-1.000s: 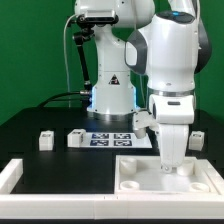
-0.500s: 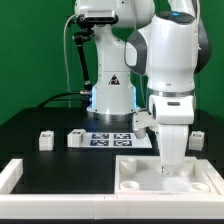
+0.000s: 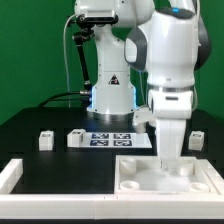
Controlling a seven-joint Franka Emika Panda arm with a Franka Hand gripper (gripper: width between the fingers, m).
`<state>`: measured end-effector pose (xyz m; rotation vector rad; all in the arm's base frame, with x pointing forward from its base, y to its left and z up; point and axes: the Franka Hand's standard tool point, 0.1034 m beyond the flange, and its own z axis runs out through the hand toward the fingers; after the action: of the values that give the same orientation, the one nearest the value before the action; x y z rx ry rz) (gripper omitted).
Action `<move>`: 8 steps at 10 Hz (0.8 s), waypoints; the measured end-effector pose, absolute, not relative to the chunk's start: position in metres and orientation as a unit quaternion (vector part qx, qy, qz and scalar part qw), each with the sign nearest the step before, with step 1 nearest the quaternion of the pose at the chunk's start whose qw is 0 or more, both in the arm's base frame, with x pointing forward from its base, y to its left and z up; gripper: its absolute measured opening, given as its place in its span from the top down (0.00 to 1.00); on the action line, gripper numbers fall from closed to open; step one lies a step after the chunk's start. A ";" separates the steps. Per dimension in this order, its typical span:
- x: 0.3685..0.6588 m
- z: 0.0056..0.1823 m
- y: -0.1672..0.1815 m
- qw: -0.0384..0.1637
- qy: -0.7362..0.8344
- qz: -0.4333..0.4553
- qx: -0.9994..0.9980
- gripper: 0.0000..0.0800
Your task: Assemble square table
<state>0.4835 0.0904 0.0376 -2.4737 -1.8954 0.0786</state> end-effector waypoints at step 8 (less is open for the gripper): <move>0.448 0.079 0.152 -0.011 -0.278 0.021 -0.960 0.19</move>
Offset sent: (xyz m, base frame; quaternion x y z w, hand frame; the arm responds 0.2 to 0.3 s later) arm -0.0317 0.0498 0.0279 0.0090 -0.0568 0.3836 0.9217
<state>0.4476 0.1520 0.0789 -3.0387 -0.8800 0.0664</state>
